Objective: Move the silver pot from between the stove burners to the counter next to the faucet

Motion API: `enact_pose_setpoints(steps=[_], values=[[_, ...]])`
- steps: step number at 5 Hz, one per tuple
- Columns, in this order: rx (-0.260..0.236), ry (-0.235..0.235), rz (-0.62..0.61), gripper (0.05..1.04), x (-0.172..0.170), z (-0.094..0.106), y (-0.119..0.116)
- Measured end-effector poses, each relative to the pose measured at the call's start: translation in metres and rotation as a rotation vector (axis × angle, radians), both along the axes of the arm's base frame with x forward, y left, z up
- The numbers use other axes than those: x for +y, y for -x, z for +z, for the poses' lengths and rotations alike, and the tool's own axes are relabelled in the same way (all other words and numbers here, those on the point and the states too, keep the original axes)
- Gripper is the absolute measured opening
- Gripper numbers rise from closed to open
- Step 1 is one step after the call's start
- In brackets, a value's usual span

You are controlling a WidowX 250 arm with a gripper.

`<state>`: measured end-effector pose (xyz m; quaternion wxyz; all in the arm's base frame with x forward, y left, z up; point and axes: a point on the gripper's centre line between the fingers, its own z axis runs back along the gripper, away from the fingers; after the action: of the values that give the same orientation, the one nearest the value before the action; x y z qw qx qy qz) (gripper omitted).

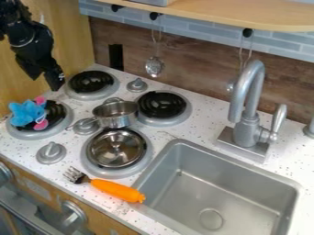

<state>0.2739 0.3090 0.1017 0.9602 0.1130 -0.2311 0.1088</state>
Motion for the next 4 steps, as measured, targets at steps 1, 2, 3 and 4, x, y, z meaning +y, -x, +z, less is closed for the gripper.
enact_pose_setpoints(steps=[1, 2, 3, 4], values=[[0.026, 0.034, -0.017, 1.007, -0.007, -0.016, -0.003], [0.049, 0.031, -0.023, 1.007, -0.016, -0.026, -0.009], [0.069, 0.047, -0.016, 1.007, -0.03, -0.032, -0.022], [0.087, 0.079, -0.038, 1.007, -0.039, -0.044, -0.038]])
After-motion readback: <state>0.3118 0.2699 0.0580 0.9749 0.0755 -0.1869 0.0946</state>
